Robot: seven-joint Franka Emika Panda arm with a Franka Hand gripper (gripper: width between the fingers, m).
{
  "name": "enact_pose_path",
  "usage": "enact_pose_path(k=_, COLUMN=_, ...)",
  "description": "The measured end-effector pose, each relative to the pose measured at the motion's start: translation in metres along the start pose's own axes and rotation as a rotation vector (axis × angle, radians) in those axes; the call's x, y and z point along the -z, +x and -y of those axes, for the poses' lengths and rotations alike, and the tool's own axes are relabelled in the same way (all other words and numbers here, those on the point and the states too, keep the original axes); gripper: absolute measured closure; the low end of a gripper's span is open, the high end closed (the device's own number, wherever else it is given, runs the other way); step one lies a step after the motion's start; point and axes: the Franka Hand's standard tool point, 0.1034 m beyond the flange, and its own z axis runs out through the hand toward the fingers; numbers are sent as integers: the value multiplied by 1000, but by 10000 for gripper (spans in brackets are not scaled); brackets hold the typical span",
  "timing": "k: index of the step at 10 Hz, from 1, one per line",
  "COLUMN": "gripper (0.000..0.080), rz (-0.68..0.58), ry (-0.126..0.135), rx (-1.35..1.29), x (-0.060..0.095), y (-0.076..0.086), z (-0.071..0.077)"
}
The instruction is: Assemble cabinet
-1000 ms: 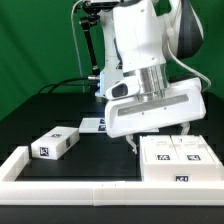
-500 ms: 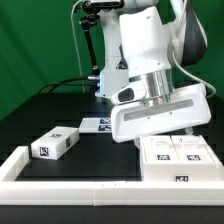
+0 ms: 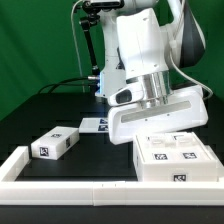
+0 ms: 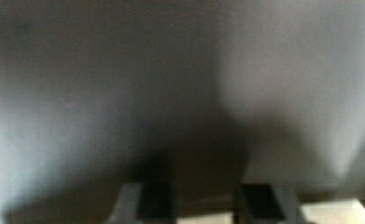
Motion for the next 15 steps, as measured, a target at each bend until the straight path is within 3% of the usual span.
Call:
enact_pose_path(k=1, gripper=710, rz=1, ry=-2, rx=7, x=0, y=-1, z=-3)
enact_pose_path(k=2, gripper=780, rz=1, ry=-4, rx=14, x=2, y=-2, z=-7)
enact_pose_path(k=4, gripper=793, rz=5, ry=-12, rx=22, x=12, y=-2, z=-15)
enact_pose_path(k=6, gripper=796, rz=16, ry=-21, rx=34, x=37, y=5, z=-19)
enact_pose_path(k=10, gripper=796, rz=9, ry=-33, rx=48, x=81, y=30, z=-5)
enact_pose_path(k=15, gripper=796, rz=10, ry=-23, rx=65, x=101, y=60, z=5)
